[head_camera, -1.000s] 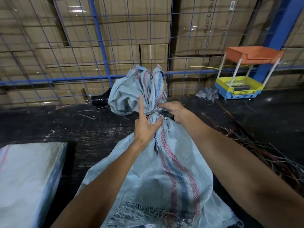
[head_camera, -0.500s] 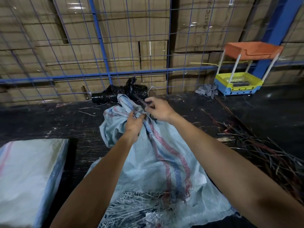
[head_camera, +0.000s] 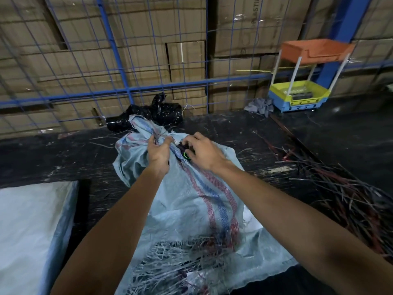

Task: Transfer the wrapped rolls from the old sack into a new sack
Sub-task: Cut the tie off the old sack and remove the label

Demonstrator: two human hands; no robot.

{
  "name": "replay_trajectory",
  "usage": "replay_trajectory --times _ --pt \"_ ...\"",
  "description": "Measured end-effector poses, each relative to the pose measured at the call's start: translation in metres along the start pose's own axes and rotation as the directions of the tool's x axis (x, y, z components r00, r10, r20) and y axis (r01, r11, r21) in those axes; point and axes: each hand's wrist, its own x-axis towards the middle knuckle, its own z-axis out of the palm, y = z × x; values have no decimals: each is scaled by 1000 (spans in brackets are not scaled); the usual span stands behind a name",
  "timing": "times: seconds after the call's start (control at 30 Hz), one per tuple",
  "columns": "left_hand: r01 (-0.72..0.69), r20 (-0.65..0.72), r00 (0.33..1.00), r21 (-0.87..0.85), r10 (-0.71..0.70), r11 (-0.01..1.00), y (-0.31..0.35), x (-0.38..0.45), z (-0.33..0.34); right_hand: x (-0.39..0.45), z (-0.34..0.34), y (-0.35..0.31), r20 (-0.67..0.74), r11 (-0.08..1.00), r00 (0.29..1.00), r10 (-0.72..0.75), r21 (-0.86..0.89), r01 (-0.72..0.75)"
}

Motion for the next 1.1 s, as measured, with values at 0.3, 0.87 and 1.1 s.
replay_trajectory --times 0.3,0.87,1.1 --pt "-138 103 986 52 132 989 -11 -1 6 1 16 14 106 964 974 200 -201 -176" --pt "-237 328 931 201 163 950 -36 -12 -22 3 16 14 616 430 783 84 686 -586" --pt "-282 364 913 241 183 929 -40 -10 -30 -27 29 35 742 366 670 -21 629 -686"
